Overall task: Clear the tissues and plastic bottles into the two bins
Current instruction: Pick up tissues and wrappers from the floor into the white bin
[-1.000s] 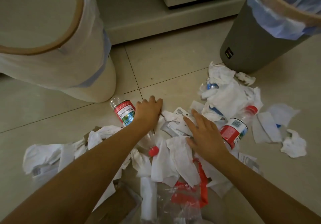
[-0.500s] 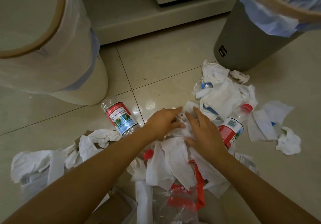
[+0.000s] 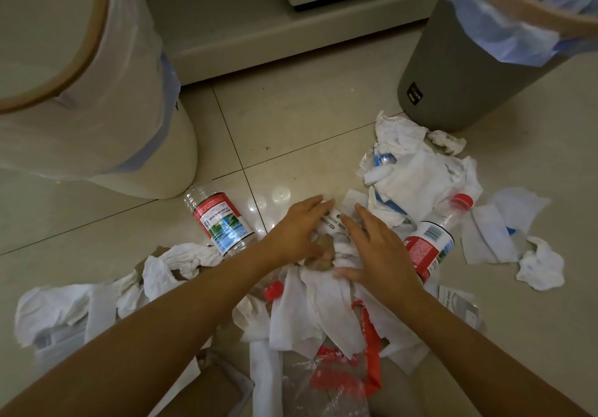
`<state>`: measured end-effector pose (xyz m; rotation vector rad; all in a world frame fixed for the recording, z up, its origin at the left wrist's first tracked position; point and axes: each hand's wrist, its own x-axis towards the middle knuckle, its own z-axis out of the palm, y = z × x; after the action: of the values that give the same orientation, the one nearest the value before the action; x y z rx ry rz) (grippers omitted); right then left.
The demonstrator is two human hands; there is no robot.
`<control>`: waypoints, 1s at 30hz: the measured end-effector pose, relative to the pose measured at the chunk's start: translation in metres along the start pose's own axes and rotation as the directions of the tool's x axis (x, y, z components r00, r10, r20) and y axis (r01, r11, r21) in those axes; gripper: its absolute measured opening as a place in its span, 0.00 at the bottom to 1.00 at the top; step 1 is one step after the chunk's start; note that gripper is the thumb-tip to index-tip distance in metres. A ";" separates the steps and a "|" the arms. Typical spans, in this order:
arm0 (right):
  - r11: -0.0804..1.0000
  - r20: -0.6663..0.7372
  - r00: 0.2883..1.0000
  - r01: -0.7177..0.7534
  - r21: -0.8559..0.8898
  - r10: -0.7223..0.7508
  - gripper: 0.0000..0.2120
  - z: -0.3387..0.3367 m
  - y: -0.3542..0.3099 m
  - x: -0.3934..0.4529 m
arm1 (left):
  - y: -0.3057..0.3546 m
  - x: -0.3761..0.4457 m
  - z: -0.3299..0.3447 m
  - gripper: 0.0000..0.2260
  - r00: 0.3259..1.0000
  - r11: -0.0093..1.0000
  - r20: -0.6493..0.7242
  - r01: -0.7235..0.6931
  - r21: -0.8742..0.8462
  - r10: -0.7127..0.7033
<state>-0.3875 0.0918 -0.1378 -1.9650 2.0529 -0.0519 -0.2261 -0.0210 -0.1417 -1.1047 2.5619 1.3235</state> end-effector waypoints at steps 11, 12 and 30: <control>1.000 -0.067 0.998 -0.012 0.013 0.013 0.42 -0.008 0.000 -0.001 | 0.016 0.009 -0.008 0.27 0.995 0.896 -0.103 0.052 0.441 -0.007; 1.000 -0.067 0.998 -0.019 0.015 0.020 0.42 -0.008 0.000 -0.002 | 0.017 0.007 -0.010 0.25 0.994 0.908 -0.107 0.059 0.415 -0.015; 0.995 0.129 0.988 -0.091 0.026 0.087 0.39 -0.046 0.032 0.041 | 0.017 -0.024 -0.077 0.16 0.860 0.939 -0.478 -0.002 0.343 0.176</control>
<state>-0.4299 0.0451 -0.1091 -1.8061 2.0413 0.0586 -0.1982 -0.0576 -0.0730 -1.4202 3.0765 0.6127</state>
